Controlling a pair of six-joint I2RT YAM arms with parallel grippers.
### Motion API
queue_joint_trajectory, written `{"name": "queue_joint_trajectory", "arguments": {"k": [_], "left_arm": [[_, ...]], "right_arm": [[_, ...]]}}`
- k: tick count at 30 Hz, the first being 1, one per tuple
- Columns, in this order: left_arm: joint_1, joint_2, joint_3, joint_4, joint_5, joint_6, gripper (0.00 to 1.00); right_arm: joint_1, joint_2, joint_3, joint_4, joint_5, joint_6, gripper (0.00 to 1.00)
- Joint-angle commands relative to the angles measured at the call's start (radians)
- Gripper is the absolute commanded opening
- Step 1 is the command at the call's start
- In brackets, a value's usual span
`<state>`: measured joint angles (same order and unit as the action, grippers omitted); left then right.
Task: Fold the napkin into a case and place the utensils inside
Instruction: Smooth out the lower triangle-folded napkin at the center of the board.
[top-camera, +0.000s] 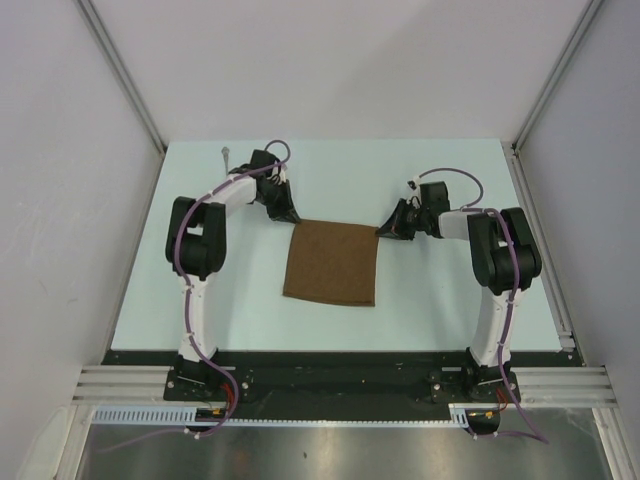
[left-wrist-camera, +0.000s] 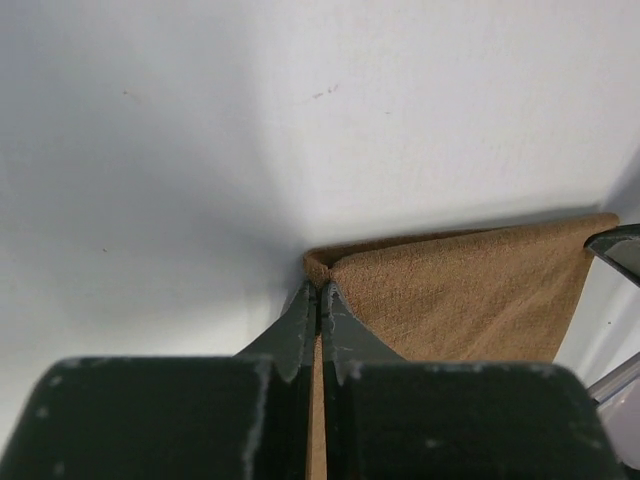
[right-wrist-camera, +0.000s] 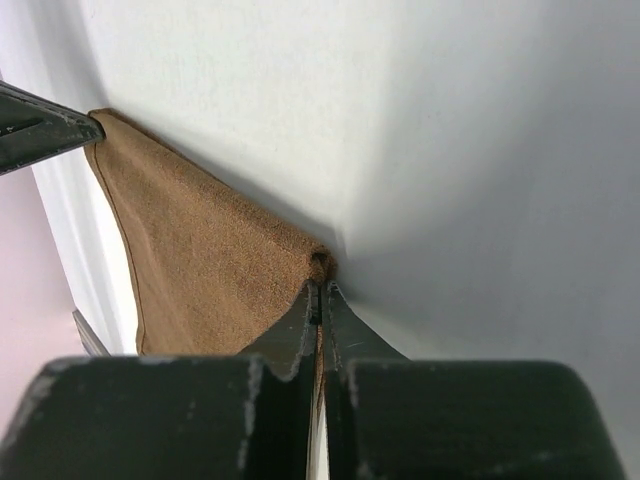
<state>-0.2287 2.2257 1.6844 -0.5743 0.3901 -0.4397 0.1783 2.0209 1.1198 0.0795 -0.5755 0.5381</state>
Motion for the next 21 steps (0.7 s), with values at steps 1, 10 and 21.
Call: {"name": "queue_joint_trajectory", "arguments": {"k": [1, 10, 21], "left_arm": [[0.023, -0.021, -0.006, 0.025, -0.074, -0.020, 0.00], [0.023, -0.095, -0.037, 0.037, -0.120, -0.028, 0.14], [-0.012, -0.475, -0.359, 0.079, -0.105, -0.028, 0.67]], "right_arm": [[-0.020, 0.010, 0.021, 0.003, 0.080, -0.026, 0.00], [-0.028, -0.005, 0.040, -0.010, 0.086, -0.047, 0.00], [-0.030, 0.038, 0.244, -0.239, 0.166, -0.152, 0.32]]}}
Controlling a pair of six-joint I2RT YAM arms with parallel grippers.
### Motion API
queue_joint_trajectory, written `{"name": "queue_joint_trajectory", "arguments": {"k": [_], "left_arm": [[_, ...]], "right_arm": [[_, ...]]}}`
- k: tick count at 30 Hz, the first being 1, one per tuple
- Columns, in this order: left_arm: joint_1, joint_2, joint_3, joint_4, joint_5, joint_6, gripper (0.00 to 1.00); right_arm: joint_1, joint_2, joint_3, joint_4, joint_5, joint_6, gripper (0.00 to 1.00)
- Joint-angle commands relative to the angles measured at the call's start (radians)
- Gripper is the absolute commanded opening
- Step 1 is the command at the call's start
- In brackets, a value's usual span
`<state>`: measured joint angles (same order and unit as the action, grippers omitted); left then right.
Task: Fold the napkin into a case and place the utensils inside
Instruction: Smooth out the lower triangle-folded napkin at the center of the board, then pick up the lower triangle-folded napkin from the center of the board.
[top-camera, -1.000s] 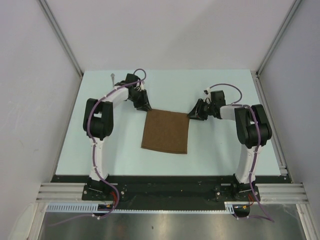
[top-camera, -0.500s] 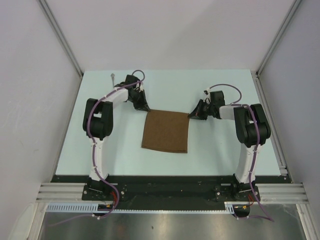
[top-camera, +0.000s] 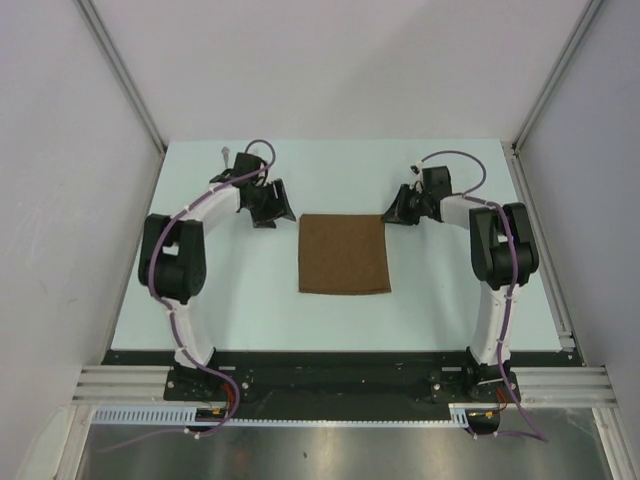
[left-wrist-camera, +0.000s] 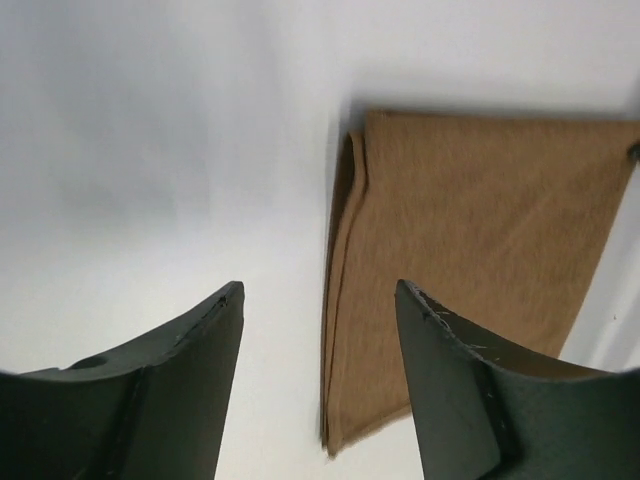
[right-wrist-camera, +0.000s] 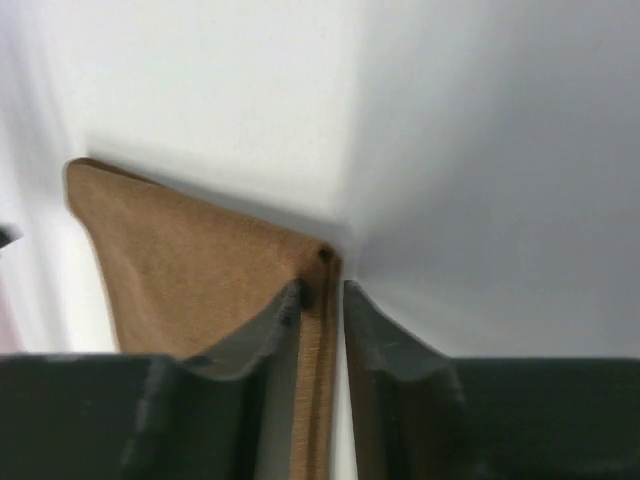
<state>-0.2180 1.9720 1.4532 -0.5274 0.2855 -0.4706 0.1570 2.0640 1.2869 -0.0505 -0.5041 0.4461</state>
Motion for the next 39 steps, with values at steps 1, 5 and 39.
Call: {"name": "queue_joint_trajectory", "arguments": {"k": [1, 5, 39], "left_arm": [[-0.035, -0.307, -0.173, 0.043, 0.003, -0.002, 0.68], [-0.147, -0.508, -0.442, 0.090, -0.008, -0.045, 0.68], [-0.124, -0.389, -0.224, 0.158, 0.027, -0.137, 0.73]], "right_arm": [[-0.007, -0.018, 0.074, -0.123, 0.110, -0.049, 0.38], [0.029, -0.134, -0.018, -0.184, 0.190, 0.006, 0.63], [0.070, -0.398, -0.597, 0.040, 0.200, 0.013, 0.06]]}}
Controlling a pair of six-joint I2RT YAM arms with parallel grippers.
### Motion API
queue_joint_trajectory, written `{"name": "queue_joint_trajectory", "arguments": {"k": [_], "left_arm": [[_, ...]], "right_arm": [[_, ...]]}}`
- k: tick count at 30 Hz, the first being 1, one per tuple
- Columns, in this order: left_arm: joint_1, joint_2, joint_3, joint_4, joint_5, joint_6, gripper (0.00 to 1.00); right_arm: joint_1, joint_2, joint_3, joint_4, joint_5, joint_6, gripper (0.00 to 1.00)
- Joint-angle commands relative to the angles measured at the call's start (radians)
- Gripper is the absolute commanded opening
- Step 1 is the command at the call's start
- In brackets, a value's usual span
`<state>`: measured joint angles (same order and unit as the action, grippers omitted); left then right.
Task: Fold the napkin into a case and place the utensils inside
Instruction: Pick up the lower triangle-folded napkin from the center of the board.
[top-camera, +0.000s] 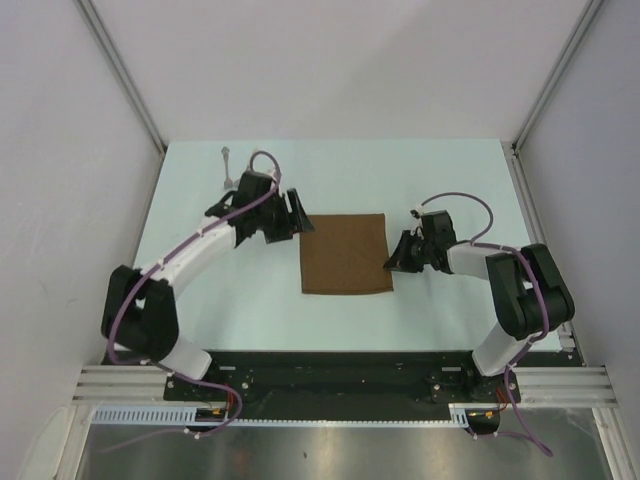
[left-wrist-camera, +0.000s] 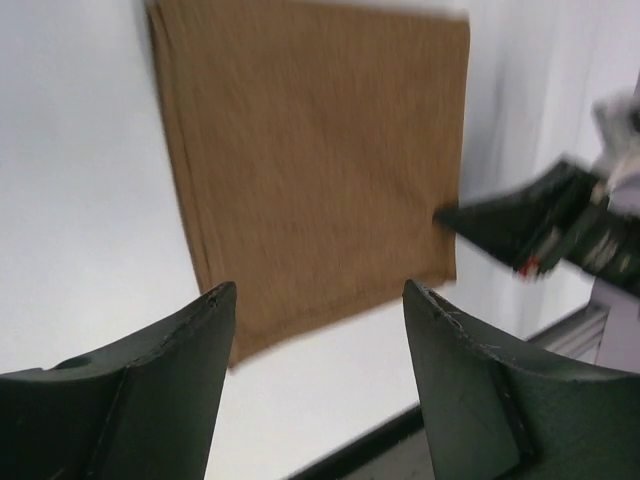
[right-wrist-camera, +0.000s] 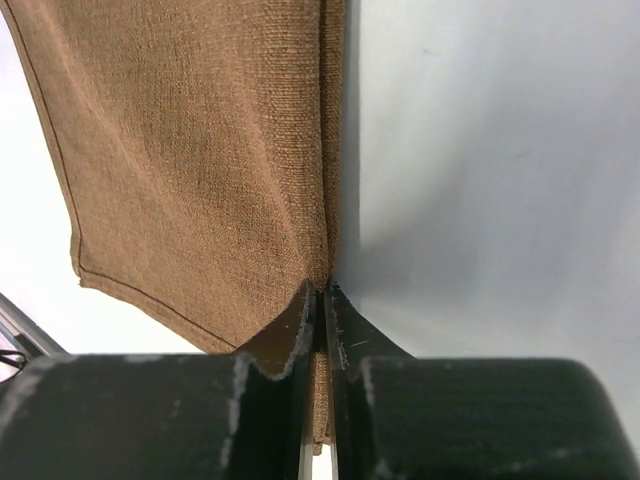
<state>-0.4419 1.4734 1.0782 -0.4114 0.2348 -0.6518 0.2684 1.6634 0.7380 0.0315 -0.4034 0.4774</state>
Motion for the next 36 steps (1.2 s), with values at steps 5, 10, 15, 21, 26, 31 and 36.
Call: {"name": "queue_joint_trajectory", "arguments": {"k": [5, 10, 15, 21, 26, 31, 36], "left_arm": [[0.137, 0.319, 0.328, 0.023, 0.083, 0.080, 0.70], [0.138, 0.410, 0.352, 0.048, 0.112, 0.083, 0.67], [0.138, 0.427, 0.289, 0.074, 0.126, 0.095, 0.65], [0.138, 0.442, 0.287, 0.056, 0.133, 0.130, 0.64], [0.138, 0.455, 0.290, 0.059, 0.155, 0.123, 0.63], [0.137, 0.449, 0.289, 0.077, 0.202, 0.103, 0.63], [0.137, 0.459, 0.324, 0.050, 0.196, 0.096, 0.65]], "right_arm": [[-0.070, -0.030, -0.022, -0.064, 0.068, -0.042, 0.34], [-0.080, 0.040, 0.095, -0.100, 0.037, -0.066, 0.54], [-0.080, 0.150, 0.257, -0.107, 0.041, -0.053, 0.59], [-0.081, 0.283, 0.406, -0.136, 0.075, -0.074, 0.54], [-0.083, 0.337, 0.426, -0.139, 0.095, -0.095, 0.31], [-0.112, 0.340, 0.458, -0.183, 0.182, -0.138, 0.16], [-0.140, 0.357, 0.554, -0.260, 0.225, -0.217, 0.13]]}}
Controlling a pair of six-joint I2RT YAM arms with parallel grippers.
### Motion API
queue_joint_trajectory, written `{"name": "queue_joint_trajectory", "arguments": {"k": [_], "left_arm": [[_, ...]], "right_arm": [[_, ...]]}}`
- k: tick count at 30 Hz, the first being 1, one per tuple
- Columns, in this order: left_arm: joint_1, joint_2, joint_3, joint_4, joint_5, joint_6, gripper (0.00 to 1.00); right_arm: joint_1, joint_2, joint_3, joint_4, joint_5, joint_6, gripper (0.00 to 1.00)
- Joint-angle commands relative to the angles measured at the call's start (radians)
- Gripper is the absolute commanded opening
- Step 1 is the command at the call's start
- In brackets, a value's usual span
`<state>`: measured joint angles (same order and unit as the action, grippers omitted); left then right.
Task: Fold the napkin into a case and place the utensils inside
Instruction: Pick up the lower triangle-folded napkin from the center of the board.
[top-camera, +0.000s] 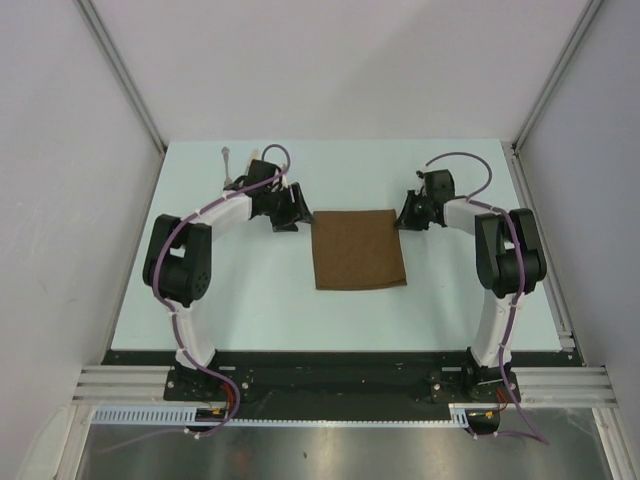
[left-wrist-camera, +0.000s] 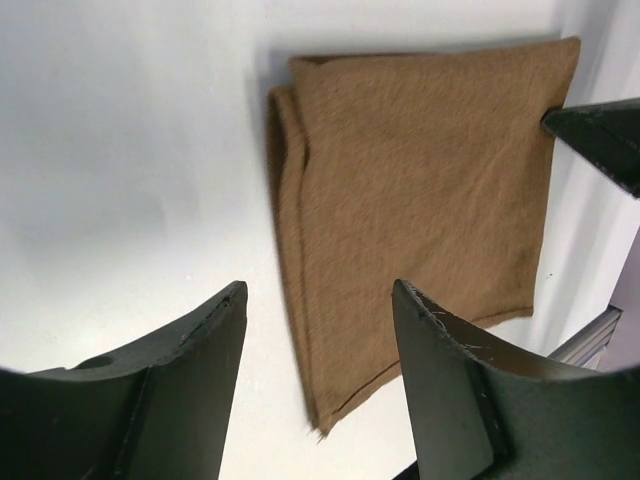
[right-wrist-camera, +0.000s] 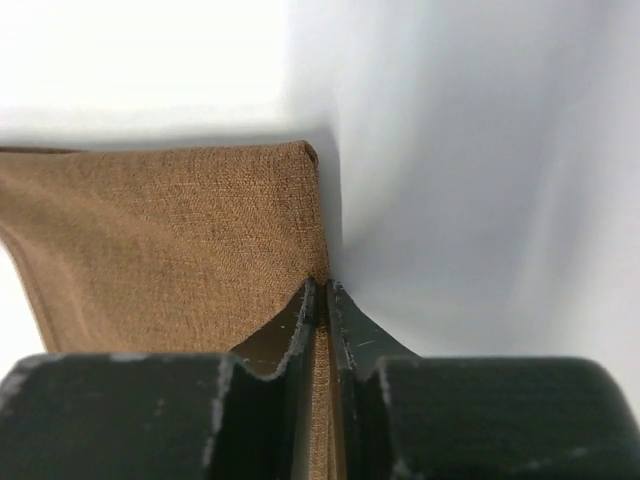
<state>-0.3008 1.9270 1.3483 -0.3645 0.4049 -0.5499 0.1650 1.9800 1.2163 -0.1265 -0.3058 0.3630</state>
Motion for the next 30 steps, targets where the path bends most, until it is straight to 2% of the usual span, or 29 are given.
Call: {"name": "queue_joint_trajectory", "arguments": {"k": [1, 2, 3, 4, 5, 6, 8, 12, 16, 20, 26, 30], "left_arm": [[-0.004, 0.009, 0.064, -0.005, 0.022, -0.005, 0.66], [-0.004, 0.012, 0.075, -0.013, 0.014, -0.005, 0.66], [-0.004, 0.026, 0.106, -0.040, 0.002, -0.002, 0.67], [-0.004, 0.035, 0.126, -0.063, -0.030, 0.001, 0.67], [-0.004, 0.046, 0.173, -0.118, -0.043, 0.005, 0.67], [-0.004, 0.064, 0.192, -0.138, -0.051, 0.005, 0.67], [-0.004, 0.050, 0.180, -0.140, -0.064, -0.007, 0.65], [-0.001, -0.061, 0.063, -0.082, -0.139, -0.077, 0.65], [0.009, -0.187, 0.000, -0.154, -0.320, -0.208, 0.66], [0.009, -0.261, -0.058, -0.201, -0.377, -0.254, 0.66], [0.019, -0.290, -0.067, -0.292, -0.402, -0.234, 0.67], [0.022, -0.335, -0.130, -0.254, -0.376, -0.214, 0.67]], "right_arm": [[-0.035, 0.042, 0.093, -0.140, 0.137, -0.107, 0.17], [-0.036, 0.037, 0.132, -0.162, 0.145, -0.099, 0.23], [-0.032, 0.030, 0.141, -0.177, 0.158, -0.093, 0.38], [-0.024, 0.002, 0.147, -0.202, 0.171, -0.085, 0.44], [-0.016, -0.012, 0.164, -0.226, 0.236, -0.081, 0.50], [0.013, -0.030, 0.176, -0.258, 0.284, -0.078, 0.61], [0.047, -0.081, 0.192, -0.343, 0.435, -0.073, 0.75], [0.165, -0.165, 0.193, -0.409, 0.531, -0.032, 0.80], [0.351, -0.170, 0.244, -0.455, 0.528, 0.091, 0.81], [0.497, -0.103, 0.325, -0.438, 0.585, 0.159, 0.81], [0.577, 0.104, 0.530, -0.478, 0.565, 0.205, 0.79], [0.625, 0.212, 0.641, -0.530, 0.620, 0.199, 0.72]]}}
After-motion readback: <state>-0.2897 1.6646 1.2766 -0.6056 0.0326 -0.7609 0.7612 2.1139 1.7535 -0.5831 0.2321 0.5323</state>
